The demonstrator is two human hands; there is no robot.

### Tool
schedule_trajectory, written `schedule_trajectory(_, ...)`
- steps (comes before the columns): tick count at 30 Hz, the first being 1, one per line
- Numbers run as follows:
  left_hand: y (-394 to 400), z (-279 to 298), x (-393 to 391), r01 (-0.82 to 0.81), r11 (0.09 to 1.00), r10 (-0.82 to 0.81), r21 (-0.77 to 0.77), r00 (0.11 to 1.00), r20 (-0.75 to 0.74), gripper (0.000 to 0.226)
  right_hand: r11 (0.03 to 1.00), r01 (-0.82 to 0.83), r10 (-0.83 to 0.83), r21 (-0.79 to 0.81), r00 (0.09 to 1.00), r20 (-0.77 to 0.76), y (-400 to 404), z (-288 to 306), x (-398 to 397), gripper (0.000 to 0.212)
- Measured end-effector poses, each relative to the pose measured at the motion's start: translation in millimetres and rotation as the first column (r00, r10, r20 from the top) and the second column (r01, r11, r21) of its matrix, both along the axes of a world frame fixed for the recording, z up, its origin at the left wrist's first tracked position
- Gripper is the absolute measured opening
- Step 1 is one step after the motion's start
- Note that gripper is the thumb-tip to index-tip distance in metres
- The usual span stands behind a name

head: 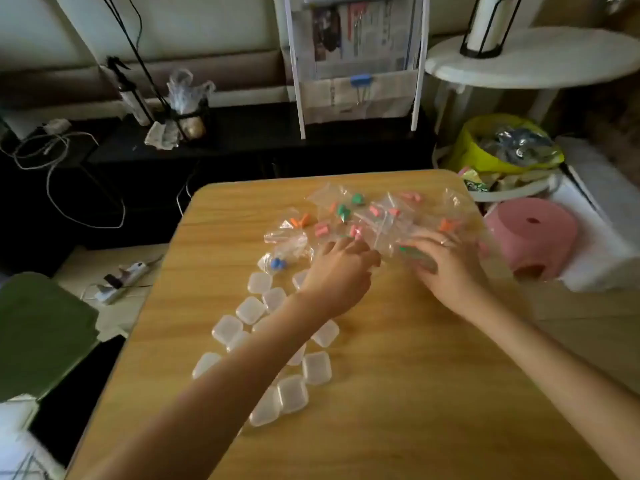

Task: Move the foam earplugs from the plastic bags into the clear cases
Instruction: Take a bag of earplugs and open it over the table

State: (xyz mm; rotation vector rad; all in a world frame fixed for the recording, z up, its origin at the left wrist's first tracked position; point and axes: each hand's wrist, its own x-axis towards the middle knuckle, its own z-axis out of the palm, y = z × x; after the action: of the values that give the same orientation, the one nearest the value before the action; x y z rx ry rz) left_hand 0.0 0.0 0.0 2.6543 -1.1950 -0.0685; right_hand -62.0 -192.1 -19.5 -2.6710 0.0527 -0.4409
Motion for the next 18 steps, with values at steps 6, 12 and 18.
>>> schedule_trajectory(6,0,-41,2,0.029,0.993,-0.007,-0.117,0.984,0.178,0.029,0.995,0.004,0.013,-0.102,0.986,0.168,13,-44,20,0.042)
schedule_trajectory(12,6,-18,3,0.026,0.974,0.0,-0.226,0.993,0.116,0.026,0.99,0.094,-0.07,-0.106,0.975,0.209,21,-44,26,0.024)
schedule_trajectory(18,31,-12,-26,-0.015,0.99,0.024,-0.139,0.998,0.066,0.028,0.991,0.133,-0.124,-0.004,0.938,0.325,41,-37,3,0.017)
